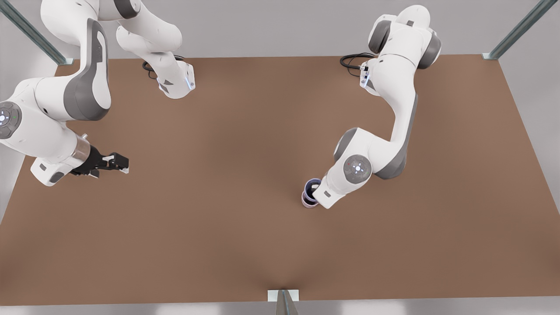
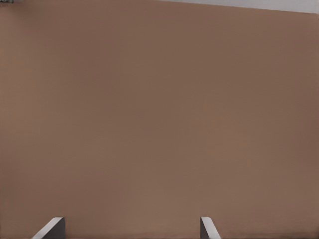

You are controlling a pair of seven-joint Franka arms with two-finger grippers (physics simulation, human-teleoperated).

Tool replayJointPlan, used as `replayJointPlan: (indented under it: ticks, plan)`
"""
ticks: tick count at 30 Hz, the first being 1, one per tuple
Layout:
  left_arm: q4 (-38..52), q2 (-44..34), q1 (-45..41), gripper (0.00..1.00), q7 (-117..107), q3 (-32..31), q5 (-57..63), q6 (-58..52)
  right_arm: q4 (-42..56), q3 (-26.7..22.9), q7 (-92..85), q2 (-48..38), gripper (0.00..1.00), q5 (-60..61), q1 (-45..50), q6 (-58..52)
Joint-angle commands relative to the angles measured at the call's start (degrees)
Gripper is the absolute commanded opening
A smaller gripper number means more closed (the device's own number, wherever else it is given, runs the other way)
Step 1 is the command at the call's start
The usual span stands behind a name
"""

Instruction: Stack the cups, with the pink cup at the bottom and the purple cup at the top

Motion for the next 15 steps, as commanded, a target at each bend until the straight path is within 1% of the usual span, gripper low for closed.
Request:
replayJointPlan:
  ticks: [1,8,15]
  plan:
    - [-0.08,0.07,0.13,0.21,-16.75,0.0,-0.36,2.4,0.03,0.0,10.17,-0.06,1.0,0.22,-0.06,-0.48]
    - [-3.41,-0.11,0.4,0.21,-16.14,-0.18,-1.67,1.7,0.03,0.09,10.26,-0.06,1.0,0.22,0.12,-0.57]
    - [-4.12,0.51,0.4,0.21,-16.31,-0.18,-2.38,2.4,0.12,0.09,10.26,-0.06,1.0,0.22,0.12,-0.48]
